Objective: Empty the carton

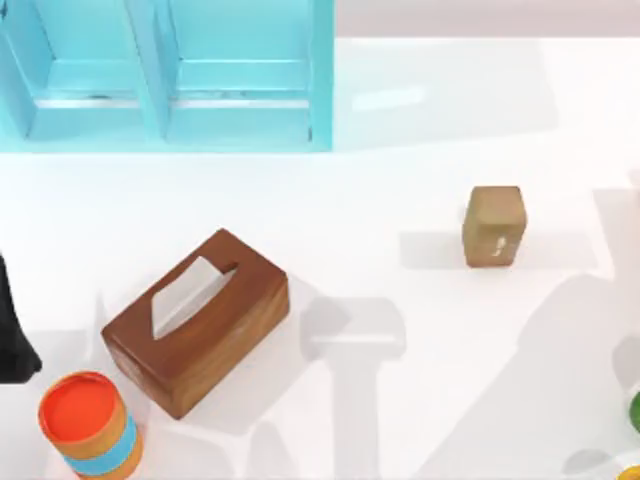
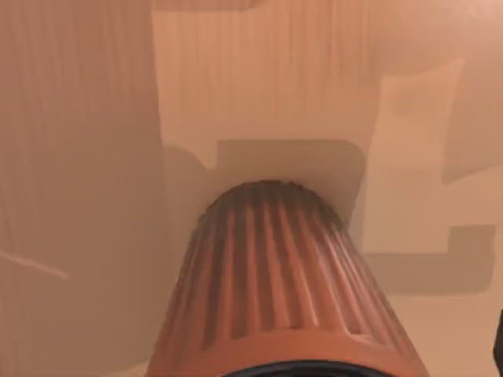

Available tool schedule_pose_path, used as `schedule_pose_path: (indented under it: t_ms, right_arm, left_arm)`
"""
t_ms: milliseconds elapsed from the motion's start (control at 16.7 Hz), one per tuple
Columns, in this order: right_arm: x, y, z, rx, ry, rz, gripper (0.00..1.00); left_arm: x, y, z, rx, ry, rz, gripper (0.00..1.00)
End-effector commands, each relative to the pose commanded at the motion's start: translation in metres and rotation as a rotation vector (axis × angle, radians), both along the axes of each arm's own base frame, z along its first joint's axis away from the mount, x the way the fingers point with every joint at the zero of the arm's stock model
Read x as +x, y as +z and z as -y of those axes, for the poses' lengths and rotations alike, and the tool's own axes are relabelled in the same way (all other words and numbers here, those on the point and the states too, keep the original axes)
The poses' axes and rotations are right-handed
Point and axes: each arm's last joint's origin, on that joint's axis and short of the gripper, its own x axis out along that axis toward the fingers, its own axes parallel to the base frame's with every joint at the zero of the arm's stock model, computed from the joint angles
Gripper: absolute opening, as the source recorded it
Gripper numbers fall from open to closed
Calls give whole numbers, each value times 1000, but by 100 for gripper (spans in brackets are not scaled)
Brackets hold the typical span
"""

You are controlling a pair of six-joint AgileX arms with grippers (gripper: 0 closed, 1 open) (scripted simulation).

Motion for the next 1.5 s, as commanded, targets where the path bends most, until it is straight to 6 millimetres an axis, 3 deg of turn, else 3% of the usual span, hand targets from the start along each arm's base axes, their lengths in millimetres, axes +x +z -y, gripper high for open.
schedule_pose_path:
  t_ms: [120, 180, 780, 960, 1260, 1500]
  right_arm:
    - [0, 0, 0, 0, 0, 0, 2]
    - [0, 0, 0, 0, 0, 0, 0]
    - [0, 4, 1, 0, -5, 3, 0]
    - [1, 33, 7, -26, -31, 47, 0]
    - [-1, 108, 19, -96, -79, 147, 0]
    - [-4, 134, 13, -66, -56, 103, 0]
  left_arm:
    - [0, 0, 0, 0, 0, 0, 100]
    - [0, 0, 0, 0, 0, 0, 100]
    - [0, 0, 0, 0, 0, 0, 100]
    - [0, 0, 0, 0, 0, 0, 100]
    - [0, 0, 0, 0, 0, 0, 100]
    - [0, 0, 0, 0, 0, 0, 100]
